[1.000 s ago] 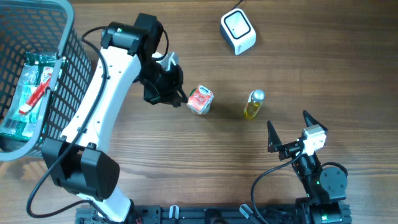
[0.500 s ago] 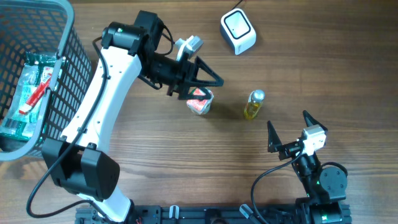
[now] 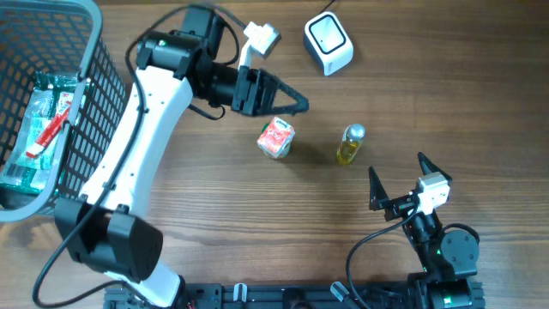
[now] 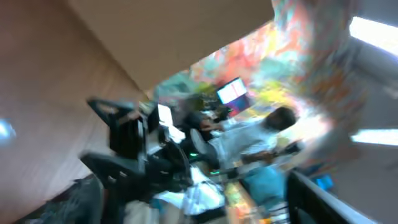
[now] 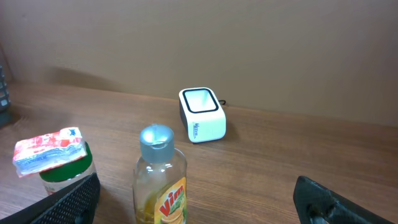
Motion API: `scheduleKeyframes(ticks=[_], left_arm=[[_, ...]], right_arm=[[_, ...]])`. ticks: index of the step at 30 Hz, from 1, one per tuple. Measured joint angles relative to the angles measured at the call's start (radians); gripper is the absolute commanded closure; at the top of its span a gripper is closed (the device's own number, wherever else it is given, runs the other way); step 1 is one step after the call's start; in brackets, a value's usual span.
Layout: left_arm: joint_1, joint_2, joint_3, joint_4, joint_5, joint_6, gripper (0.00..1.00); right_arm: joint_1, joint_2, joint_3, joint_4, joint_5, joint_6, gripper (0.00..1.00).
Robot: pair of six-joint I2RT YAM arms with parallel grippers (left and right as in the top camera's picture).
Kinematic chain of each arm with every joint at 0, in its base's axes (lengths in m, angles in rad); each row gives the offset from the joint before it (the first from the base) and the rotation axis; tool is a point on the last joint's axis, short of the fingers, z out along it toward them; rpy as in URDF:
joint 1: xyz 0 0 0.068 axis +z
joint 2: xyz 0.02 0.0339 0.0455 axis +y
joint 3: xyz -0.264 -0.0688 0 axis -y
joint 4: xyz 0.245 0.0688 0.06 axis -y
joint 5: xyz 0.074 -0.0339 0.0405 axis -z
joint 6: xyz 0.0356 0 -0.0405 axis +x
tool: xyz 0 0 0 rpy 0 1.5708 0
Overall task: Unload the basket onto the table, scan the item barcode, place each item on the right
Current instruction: 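Open the left gripper and raise it away from the jar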
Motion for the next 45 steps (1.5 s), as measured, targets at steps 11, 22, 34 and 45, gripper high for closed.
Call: scheduleKeyframes(ticks=[11, 22, 34, 45], left_arm=[[-0.023, -0.084, 0.004, 0.02, -0.029, 0.381, 0.96], [-0.023, -0.084, 0.005, 0.021, -0.142, 0.404, 0.96], [-0.026, -0.084, 0.006, 0.102, -1.099, -0.447, 0.96], [-0.035, -0.084, 0.006, -0.201, -1.389, -1.131, 0.96]], right_arm=[[0.0, 0.0, 0.0, 0.0, 0.0, 0.0, 0.0], [0.0, 0.0, 0.0, 0.0, 0.0, 0.0, 0.0], [0.0, 0.0, 0.0, 0.0, 0.0, 0.0, 0.0], [0.0, 0.0, 0.0, 0.0, 0.0, 0.0, 0.0]])
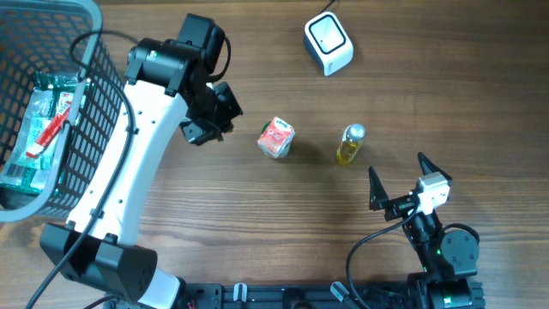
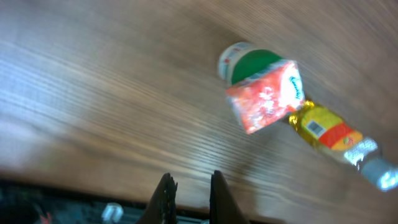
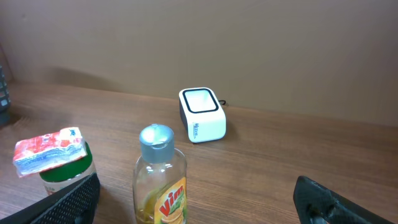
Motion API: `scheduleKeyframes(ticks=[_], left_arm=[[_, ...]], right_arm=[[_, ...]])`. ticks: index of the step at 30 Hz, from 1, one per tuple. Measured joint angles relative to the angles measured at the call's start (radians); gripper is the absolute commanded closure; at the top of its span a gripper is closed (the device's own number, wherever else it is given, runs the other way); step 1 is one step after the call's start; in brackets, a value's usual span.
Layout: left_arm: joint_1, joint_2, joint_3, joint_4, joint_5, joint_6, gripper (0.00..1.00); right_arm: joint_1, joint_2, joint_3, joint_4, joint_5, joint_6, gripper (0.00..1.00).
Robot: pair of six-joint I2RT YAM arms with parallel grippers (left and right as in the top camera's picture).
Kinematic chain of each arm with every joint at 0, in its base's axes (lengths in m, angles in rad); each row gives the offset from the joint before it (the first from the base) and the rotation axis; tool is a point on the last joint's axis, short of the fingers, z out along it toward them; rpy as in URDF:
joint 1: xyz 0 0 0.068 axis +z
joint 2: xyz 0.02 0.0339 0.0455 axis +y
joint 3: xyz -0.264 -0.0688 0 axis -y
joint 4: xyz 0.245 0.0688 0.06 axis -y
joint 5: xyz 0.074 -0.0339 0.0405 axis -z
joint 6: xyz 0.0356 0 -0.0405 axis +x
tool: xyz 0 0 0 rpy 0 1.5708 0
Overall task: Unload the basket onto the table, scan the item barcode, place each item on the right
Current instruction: 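Open the left gripper and raise it away from the jar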
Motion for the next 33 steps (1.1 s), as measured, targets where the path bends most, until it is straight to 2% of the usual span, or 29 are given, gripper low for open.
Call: scheduleKeyframes(ticks=[2, 4, 13, 18, 22, 24, 26, 29, 30, 31, 32, 33], left_arm=[[-0.001, 0.0, 0.0, -0.02, 0.0, -0.101, 0.94], [-0.001, 0.0, 0.0, -0.02, 0.017, -0.147, 0.94], [-0.001, 0.0, 0.0, -0.057, 0.212, -0.221, 0.96], [-0.002, 0.0, 0.0, -0.074, 0.174, -0.337, 0.96], [-0.002, 0.0, 0.0, -0.071, 0.063, -0.399, 0.96], [-0.001, -0.002, 0.0, -0.011, 0.034, -0.349, 0.88], [0.003, -0.002, 0.005, 0.088, 0.012, -0.229, 0.71], [0.024, -0.002, 0.057, 0.185, -0.004, 0.061, 0.48], [0.036, -0.002, 0.094, 0.201, -0.01, 0.151, 0.44], [0.054, -0.001, 0.161, 0.213, -0.027, 0.254, 0.46], [0.072, -0.001, 0.222, 0.221, -0.05, 0.322, 0.54], [0.091, -0.002, 0.283, 0.231, -0.082, 0.388, 0.57]], right_arm=[[0.0, 0.0, 0.0, 0.0, 0.0, 0.0, 0.0], [0.0, 0.0, 0.0, 0.0, 0.0, 0.0, 0.0], [0.0, 0.0, 0.0, 0.0, 0.0, 0.0, 0.0], [0.0, 0.0, 0.0, 0.0, 0.0, 0.0, 0.0], [0.0, 0.0, 0.0, 0.0, 0.0, 0.0, 0.0], [0.0, 0.0, 0.0, 0.0, 0.0, 0.0, 0.0], [0.0, 0.0, 0.0, 0.0, 0.0, 0.0, 0.0], [0.0, 0.0, 0.0, 0.0, 0.0, 0.0, 0.0], [0.0, 0.0, 0.0, 0.0, 0.0, 0.0, 0.0], [0.0, 0.0, 0.0, 0.0, 0.0, 0.0, 0.01], [0.0, 0.0, 0.0, 0.0, 0.0, 0.0, 0.0], [0.0, 0.0, 0.0, 0.0, 0.0, 0.0, 0.0]])
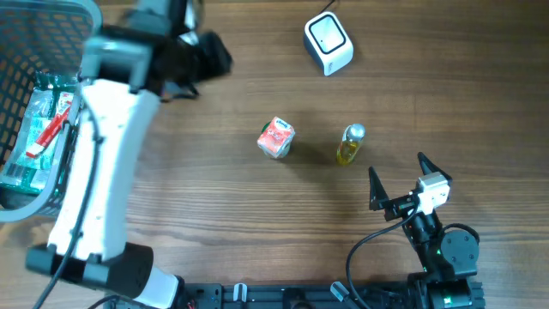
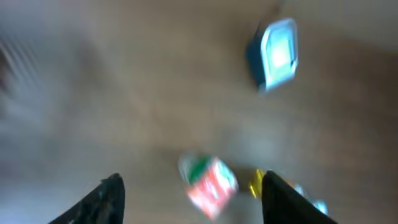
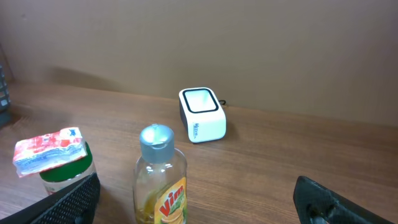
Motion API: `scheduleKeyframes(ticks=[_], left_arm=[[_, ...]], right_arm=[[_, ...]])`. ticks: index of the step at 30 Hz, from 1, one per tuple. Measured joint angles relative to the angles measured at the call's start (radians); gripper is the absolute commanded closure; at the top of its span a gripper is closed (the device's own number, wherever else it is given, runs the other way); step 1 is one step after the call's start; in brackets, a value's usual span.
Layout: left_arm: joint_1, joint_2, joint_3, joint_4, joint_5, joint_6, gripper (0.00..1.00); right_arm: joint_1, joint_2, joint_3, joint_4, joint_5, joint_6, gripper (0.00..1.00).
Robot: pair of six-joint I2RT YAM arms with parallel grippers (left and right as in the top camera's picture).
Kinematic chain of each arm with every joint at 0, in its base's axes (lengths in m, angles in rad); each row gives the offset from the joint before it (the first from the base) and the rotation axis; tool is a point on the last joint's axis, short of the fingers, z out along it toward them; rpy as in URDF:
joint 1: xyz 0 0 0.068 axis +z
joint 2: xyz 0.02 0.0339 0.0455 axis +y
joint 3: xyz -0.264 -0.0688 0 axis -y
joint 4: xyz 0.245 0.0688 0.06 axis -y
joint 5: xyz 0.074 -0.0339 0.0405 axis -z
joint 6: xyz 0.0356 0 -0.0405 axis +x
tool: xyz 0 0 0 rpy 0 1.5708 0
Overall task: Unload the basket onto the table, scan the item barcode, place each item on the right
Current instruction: 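Open the left gripper and raise it away from the jar, then reach the left gripper into the basket and grasp the green packet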
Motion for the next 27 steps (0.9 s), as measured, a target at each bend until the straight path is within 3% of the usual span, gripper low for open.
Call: scheduleKeyframes(ticks=[4, 5, 7, 8, 9, 16, 19, 22, 27], left_arm=[[0.104, -0.008, 0.238, 0.082, -0.144, 0.208, 0.6], [0.142, -0.011, 0.28, 0.109, -0.172, 0.252, 0.74], [0.22, -0.022, 0.32, 0.151, -0.223, 0.329, 0.87], [0.265, -0.027, 0.327, 0.166, -0.243, 0.367, 0.94], [0.309, -0.027, 0.332, 0.172, -0.264, 0.4, 0.94], [0.574, 0.009, 0.305, 0.162, -0.27, 0.505, 0.66], [0.67, 0.051, 0.188, 0.192, -0.258, 0.518, 0.58], [0.728, 0.105, 0.076, 0.219, -0.253, 0.524, 0.58], [0.809, 0.207, -0.113, 0.275, -0.173, 0.591, 0.39]], right_arm=[[0.0, 0.0, 0.0, 0.0, 0.0, 0.0, 0.0], [0.0, 0.0, 0.0, 0.0, 0.0, 0.0, 0.0], [0.0, 0.0, 0.0, 0.0, 0.0, 0.0, 0.0], [0.0, 0.0, 0.0, 0.0, 0.0, 0.0, 0.0], [0.0, 0.0, 0.0, 0.0, 0.0, 0.0, 0.0], [0.0, 0.0, 0.0, 0.0, 0.0, 0.0, 0.0], [0.0, 0.0, 0.0, 0.0, 0.0, 0.0, 0.0], [0.0, 0.0, 0.0, 0.0, 0.0, 0.0, 0.0], [0.0, 0.0, 0.0, 0.0, 0.0, 0.0, 0.0]])
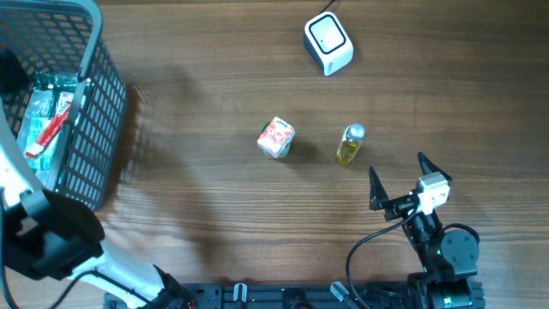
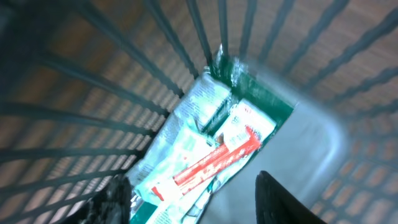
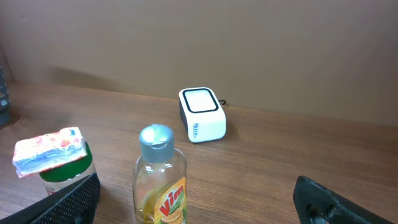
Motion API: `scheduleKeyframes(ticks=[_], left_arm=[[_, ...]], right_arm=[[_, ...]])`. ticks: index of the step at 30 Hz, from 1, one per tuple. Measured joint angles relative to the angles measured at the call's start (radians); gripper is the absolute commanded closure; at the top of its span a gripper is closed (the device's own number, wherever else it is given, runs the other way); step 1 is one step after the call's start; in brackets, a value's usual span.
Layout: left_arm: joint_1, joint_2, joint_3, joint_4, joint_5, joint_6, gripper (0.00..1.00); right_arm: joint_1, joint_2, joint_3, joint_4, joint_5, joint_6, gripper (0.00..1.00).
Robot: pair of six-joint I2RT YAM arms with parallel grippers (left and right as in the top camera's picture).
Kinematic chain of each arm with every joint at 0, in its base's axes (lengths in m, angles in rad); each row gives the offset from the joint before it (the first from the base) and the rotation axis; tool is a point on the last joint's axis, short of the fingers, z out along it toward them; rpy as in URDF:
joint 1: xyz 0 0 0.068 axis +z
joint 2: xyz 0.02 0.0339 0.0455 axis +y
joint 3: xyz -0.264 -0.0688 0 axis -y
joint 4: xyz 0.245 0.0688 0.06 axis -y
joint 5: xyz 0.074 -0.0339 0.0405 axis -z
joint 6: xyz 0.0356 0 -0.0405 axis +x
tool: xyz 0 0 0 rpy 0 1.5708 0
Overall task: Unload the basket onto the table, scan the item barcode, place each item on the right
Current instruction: 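Reach the left gripper into the basket and grasp the green packet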
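Note:
The white barcode scanner [image 1: 328, 43] stands at the table's back, also in the right wrist view [image 3: 202, 115]. A cup with a red foil lid [image 1: 276, 137] and a Vim bottle [image 1: 349, 144] stand mid-table. A green, white and red packet [image 2: 211, 149] lies in the dark wire basket [image 1: 94, 103]. My left gripper [image 2: 196, 208] hangs open over that packet, with nothing between its fingers. In the overhead view the left arm [image 1: 10, 176] runs along the left edge. My right gripper [image 1: 399, 184] rests open near the front, facing the bottle [image 3: 160, 180].
The basket's tall wire walls [image 2: 186, 37] surround the left gripper's view. The cup [image 3: 53, 158] stands left of the bottle before the right gripper. A cable leads from the scanner off the back edge.
My left arm has moved left, from the table's back beside the basket to over the basket's inside. Its view now shows the packet, not the scanner and cup. The right arm is unchanged.
My left gripper first lay just behind the cup, pointing right. Then it was left of the cup with its fingers close together. Later it stood open at the back left, and now it is over the basket. Cup, bottle and scanner have stayed put.

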Motion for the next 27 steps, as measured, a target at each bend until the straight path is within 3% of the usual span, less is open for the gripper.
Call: scheduleKeyframes(ticks=[6, 8, 9, 10, 16, 27], left_arm=[[0.047, 0.079, -0.14, 0.063, 0.108, 0.156, 0.27], [0.048, 0.102, -0.152, 0.065, 0.121, 0.208, 0.19], [0.048, 0.111, -0.153, 0.071, 0.126, 0.237, 0.05], [0.048, 0.119, -0.153, 0.075, 0.126, 0.254, 0.0], [0.048, 0.153, -0.153, 0.075, 0.047, 0.336, 0.0], [0.048, 0.217, -0.201, 0.087, -0.032, 0.374, 0.0]], right_arm=[[0.0, 0.0, 0.0, 0.0, 0.0, 0.0, 0.0], [0.0, 0.0, 0.0, 0.0, 0.0, 0.0, 0.0], [0.0, 0.0, 0.0, 0.0, 0.0, 0.0, 0.0], [0.0, 0.0, 0.0, 0.0, 0.0, 0.0, 0.0], [0.0, 0.0, 0.0, 0.0, 0.0, 0.0, 0.0], [0.0, 0.0, 0.0, 0.0, 0.0, 0.0, 0.0]])
